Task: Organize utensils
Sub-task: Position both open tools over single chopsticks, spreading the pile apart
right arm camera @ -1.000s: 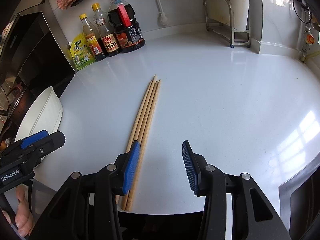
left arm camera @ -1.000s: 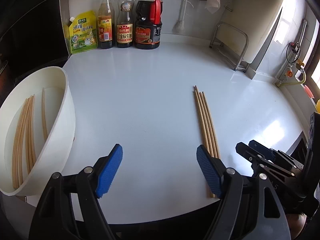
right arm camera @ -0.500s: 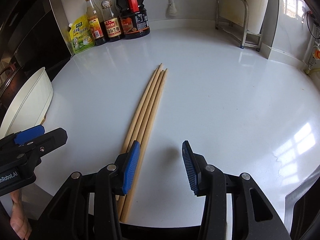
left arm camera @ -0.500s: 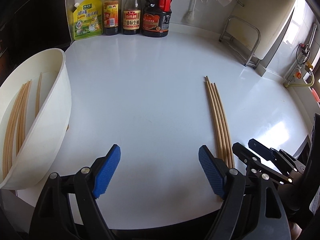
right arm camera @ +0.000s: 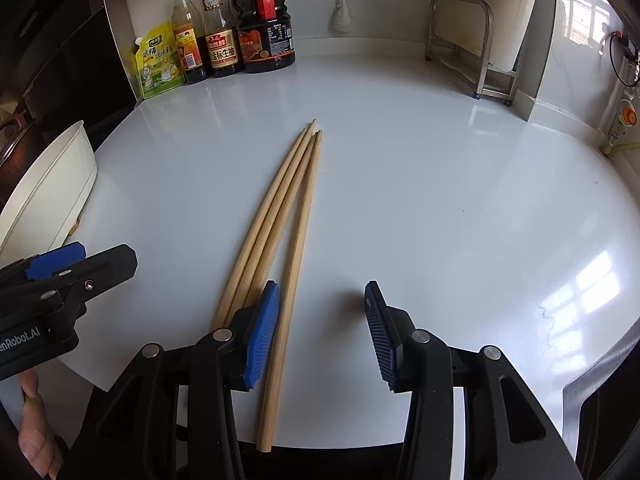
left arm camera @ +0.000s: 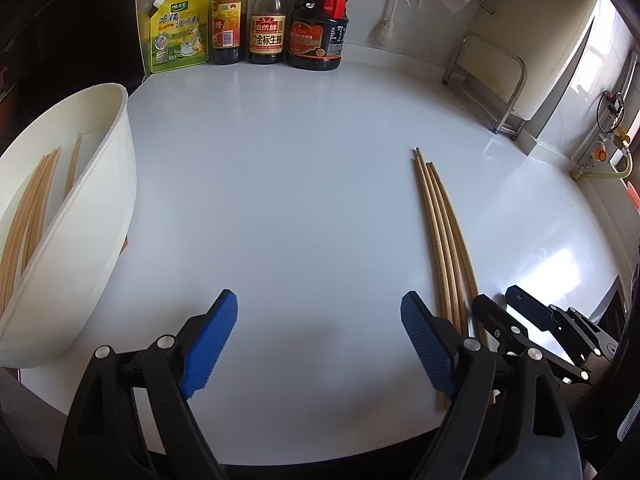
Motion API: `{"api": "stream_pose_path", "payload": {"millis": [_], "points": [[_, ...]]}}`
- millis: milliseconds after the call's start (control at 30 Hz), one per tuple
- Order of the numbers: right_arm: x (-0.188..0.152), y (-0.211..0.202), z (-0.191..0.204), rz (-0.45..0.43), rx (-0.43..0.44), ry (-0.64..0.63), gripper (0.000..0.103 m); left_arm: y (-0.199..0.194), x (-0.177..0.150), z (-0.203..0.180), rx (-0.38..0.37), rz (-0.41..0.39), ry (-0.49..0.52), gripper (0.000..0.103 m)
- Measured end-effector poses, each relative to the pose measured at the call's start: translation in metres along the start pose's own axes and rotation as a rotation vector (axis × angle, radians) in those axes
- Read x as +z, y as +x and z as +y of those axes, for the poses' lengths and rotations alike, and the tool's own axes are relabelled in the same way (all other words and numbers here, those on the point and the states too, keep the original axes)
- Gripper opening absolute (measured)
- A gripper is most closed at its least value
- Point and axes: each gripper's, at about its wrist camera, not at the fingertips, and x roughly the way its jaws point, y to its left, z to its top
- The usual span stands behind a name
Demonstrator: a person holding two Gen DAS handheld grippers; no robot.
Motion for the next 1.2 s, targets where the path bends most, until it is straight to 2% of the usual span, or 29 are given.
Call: {"api": "stream_pose_path", "payload": {"millis": [300,667,933,1200], "points": [[0.0,0.0,-0.019,-0.016,-0.022,0.031,0.043,0.014,0.005,-0.025,-0.027,0.0,0.031,0.084],[-0.002,-0.002,-0.039,-0.044,0.008,0.075,0.043,0.028,0.004,-0.045,-0.022,0.017,0.074,0.084],[-0.002,-0.003,-0.045,-0.058,0.023,0.085,0.043,0.035,0.001,-0.053,0.007,0.016,0.102,0.085],[0.0,-0.006,-0.047,-0.07,0.039,0.083,0.043,0.037,0.002,-0.052,0.036,0.012,0.099,0.09]]}}
